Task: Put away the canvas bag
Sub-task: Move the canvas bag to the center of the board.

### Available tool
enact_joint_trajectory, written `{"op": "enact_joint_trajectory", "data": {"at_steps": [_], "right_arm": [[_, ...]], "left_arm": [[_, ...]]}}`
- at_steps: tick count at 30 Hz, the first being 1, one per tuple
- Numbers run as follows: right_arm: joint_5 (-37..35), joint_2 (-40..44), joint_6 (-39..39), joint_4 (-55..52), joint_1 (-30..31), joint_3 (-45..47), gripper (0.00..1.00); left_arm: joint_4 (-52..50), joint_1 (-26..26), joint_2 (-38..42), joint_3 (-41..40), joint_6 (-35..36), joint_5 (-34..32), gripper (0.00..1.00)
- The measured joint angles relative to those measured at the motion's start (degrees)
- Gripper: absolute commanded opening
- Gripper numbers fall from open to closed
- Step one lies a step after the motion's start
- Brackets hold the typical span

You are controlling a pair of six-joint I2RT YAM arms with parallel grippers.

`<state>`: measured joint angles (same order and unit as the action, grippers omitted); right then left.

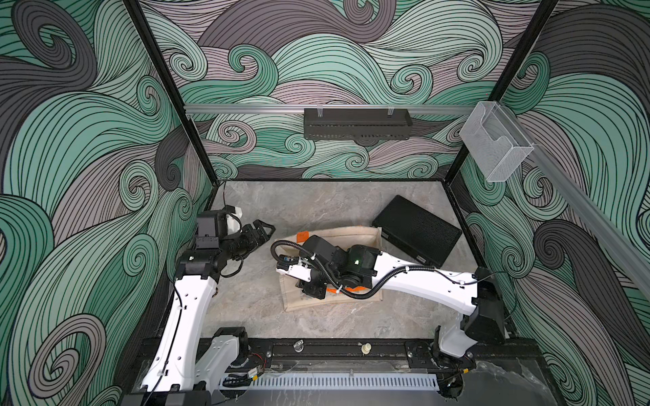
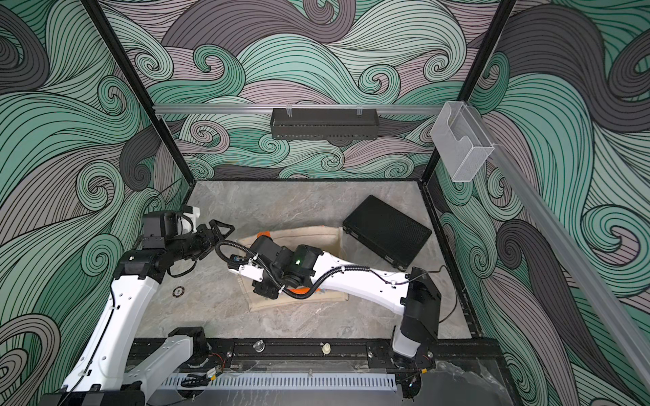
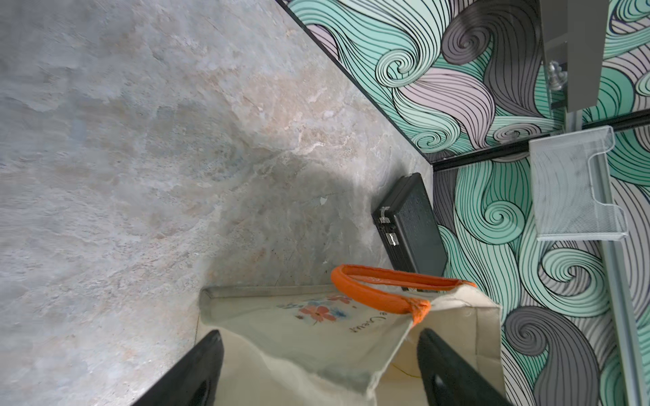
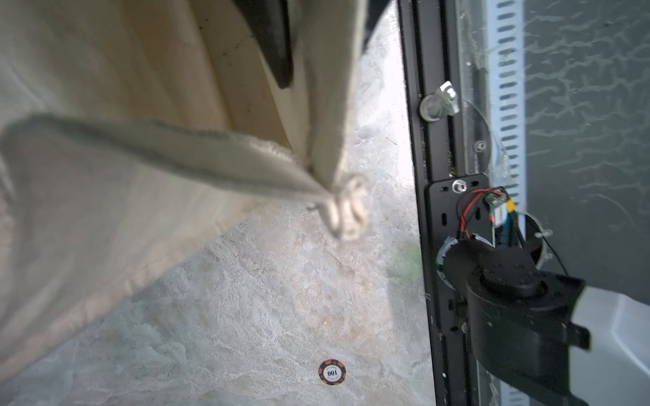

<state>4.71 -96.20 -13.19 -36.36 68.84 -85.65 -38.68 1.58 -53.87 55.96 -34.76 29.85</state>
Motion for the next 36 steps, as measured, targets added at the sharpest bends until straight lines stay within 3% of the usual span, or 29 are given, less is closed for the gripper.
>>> {"op": "enact_joint_trajectory", "data": {"at_steps": [8, 16, 19, 25, 30, 31, 32, 33, 36], "right_arm": [[-2.3, 1.4, -0.5, 3.3, -2.2, 3.0, 0.0], [-3.7, 8.0, -1.3, 3.6, -10.5, 8.8, 0.0], [-3.4, 8.9, -1.4, 4.2, -12.7, 9.6, 0.0], [-1.5, 8.9, -1.3, 6.7, -13.0, 11.0, 0.01], [0.7, 8.9, -1.2, 8.5, -13.3, 12.3, 0.07], [1.0, 8.9, -1.2, 8.7, -13.4, 12.3, 0.09], [1.6, 8.9, -1.2, 9.0, -13.6, 12.5, 0.13], [2.1, 8.9, -1.1, 9.4, -13.7, 12.5, 0.19], [3.5, 8.9, -1.0, 10.2, -14.1, 12.5, 0.23]], "left_arm": [[8.2, -4.7, -2.7, -2.3, 2.5, 2.3, 0.85], [13.2, -10.2, -9.7, 0.2, 8.9, 2.7, 0.85], [12.3, -10.3, -11.6, 4.0, 15.5, 2.7, 0.78], [5.1, -11.5, -11.9, 10.0, 36.7, 5.6, 0.8], [3.5, -12.2, -8.6, 6.3, 49.4, 7.2, 0.84], [3.9, -12.2, -8.1, 5.0, 50.9, 7.3, 0.87], [4.2, -12.2, -7.8, 3.7, 52.4, 7.4, 0.98], [5.0, -12.2, -7.8, 2.4, 54.1, 7.8, 0.99], [7.0, -12.2, -7.8, -0.4, 56.9, 9.0, 0.99]]}}
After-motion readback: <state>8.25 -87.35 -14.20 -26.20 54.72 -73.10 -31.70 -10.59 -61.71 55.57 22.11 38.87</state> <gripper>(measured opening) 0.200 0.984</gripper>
